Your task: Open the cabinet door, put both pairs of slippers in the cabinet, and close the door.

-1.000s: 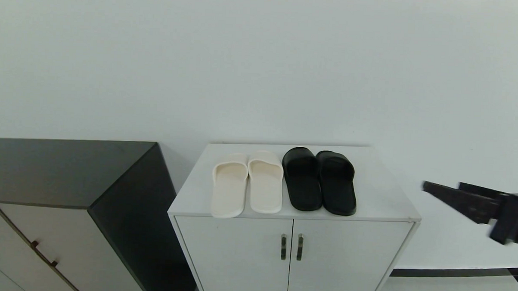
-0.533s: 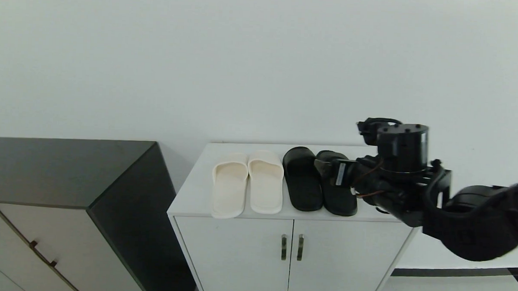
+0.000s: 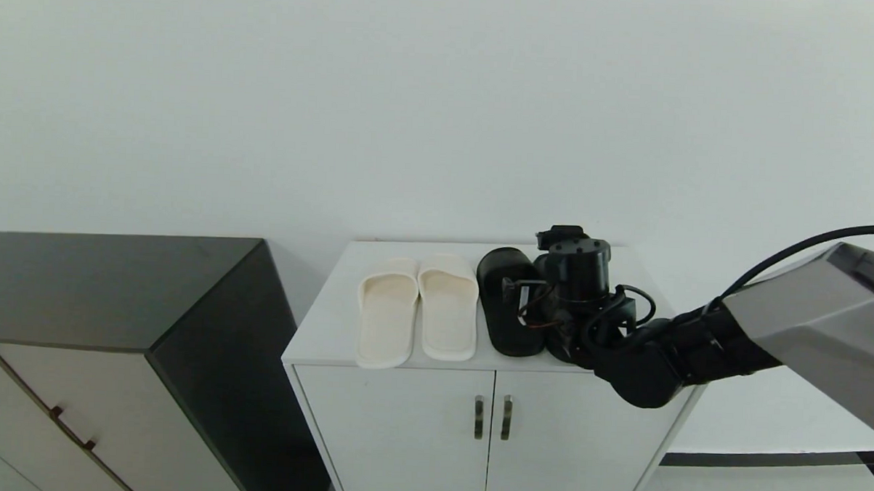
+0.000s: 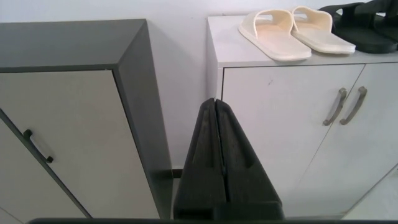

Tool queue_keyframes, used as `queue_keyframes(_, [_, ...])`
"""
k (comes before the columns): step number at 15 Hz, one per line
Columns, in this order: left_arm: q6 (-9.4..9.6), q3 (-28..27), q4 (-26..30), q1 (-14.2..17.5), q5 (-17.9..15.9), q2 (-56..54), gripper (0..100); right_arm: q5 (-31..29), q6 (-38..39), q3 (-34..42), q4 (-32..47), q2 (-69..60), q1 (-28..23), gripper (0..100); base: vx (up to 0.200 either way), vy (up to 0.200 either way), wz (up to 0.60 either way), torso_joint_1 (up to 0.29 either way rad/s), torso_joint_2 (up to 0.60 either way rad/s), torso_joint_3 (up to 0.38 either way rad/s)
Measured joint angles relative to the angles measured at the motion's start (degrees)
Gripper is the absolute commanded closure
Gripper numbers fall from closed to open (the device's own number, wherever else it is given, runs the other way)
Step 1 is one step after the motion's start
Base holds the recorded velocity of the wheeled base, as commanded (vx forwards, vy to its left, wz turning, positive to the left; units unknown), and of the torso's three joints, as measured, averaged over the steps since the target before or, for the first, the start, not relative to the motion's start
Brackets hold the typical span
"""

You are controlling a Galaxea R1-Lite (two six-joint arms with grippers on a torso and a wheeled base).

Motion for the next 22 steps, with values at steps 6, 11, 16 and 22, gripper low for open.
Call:
queue_keyframes(6, [-0.49,0.0,0.0,0.0,0.0,0.0,100,0.5,-5.8,-11.3,-2.7,8.8,-2.6,100,0.000,0.000,0.00,0.000,0.00,0.000])
queue_keyframes(11, [-0.71,0.0,0.0,0.0,0.0,0.0,100,0.6,-6.6,-16.8,-0.3,11.9,-4.0,100,0.000,0.000,0.00,0.000,0.00,0.000])
queue_keyframes(16, [-0.68,0.0,0.0,0.0,0.1,0.0,100,0.6,-6.6,-16.8,0.1,9.4,-4.4,100,0.000,0.000,0.00,0.000,0.00,0.000])
queue_keyframes(22, [-0.66,0.0,0.0,0.0,0.0,0.0,100,7.2,-6.5,5.9,1.4,-8.7,0.8,100,0.000,0.000,0.00,0.000,0.00,0.000])
